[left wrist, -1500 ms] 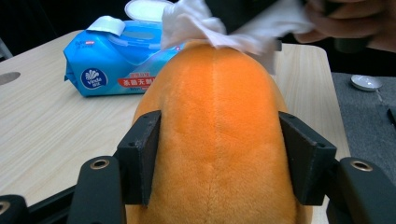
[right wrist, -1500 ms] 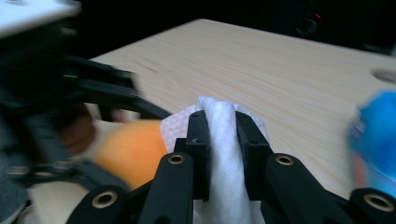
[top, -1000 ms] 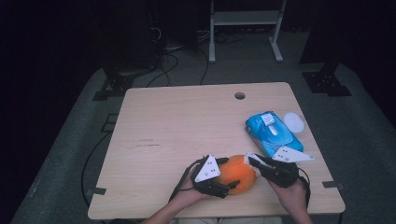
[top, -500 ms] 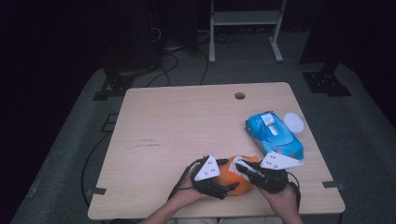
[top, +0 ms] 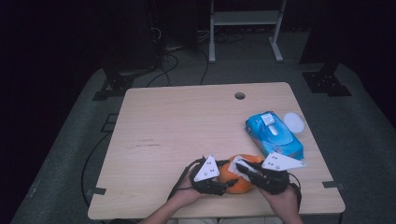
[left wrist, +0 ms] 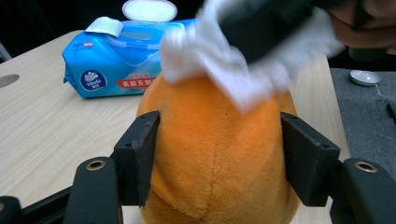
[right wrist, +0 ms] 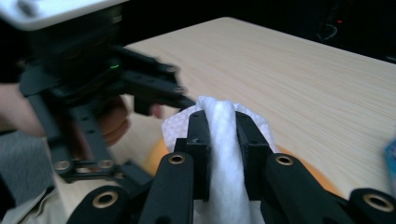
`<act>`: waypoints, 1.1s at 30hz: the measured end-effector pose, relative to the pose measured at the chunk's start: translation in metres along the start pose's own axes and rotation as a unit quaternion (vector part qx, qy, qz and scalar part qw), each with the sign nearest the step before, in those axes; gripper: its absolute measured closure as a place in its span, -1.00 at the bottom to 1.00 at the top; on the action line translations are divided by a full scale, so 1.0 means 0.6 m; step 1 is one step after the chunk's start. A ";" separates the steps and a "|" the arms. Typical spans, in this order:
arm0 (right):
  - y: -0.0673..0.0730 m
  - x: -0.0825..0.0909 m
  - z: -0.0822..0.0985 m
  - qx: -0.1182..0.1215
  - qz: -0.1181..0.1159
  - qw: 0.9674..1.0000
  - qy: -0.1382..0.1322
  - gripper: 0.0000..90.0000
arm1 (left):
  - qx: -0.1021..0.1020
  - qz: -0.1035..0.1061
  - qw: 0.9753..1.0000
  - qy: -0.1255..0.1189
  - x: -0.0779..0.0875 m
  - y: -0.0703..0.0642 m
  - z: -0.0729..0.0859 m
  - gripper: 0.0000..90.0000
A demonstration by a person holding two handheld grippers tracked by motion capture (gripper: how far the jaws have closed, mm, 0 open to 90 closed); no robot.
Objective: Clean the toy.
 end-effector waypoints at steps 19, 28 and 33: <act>-0.009 0.008 -0.003 -0.009 0.005 1.000 -0.010 0.73 | 0.012 -0.005 1.000 -0.018 0.026 0.000 -0.031 -0.09; -0.056 0.011 0.018 -0.051 0.029 0.998 -0.006 0.73 | 0.050 0.014 0.999 -0.010 0.004 0.014 -0.006 -0.84; -0.050 0.014 0.010 -0.059 0.026 0.998 -0.018 0.73 | 0.036 0.011 0.999 -0.007 0.004 0.011 -0.008 -0.43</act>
Point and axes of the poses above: each handheld gripper's, and its own axes: x roughly backward along the jaws, z roughly out of its underside, y roughly to its left, the point moved 10 cm from there along -x, roughly forward along the jaws
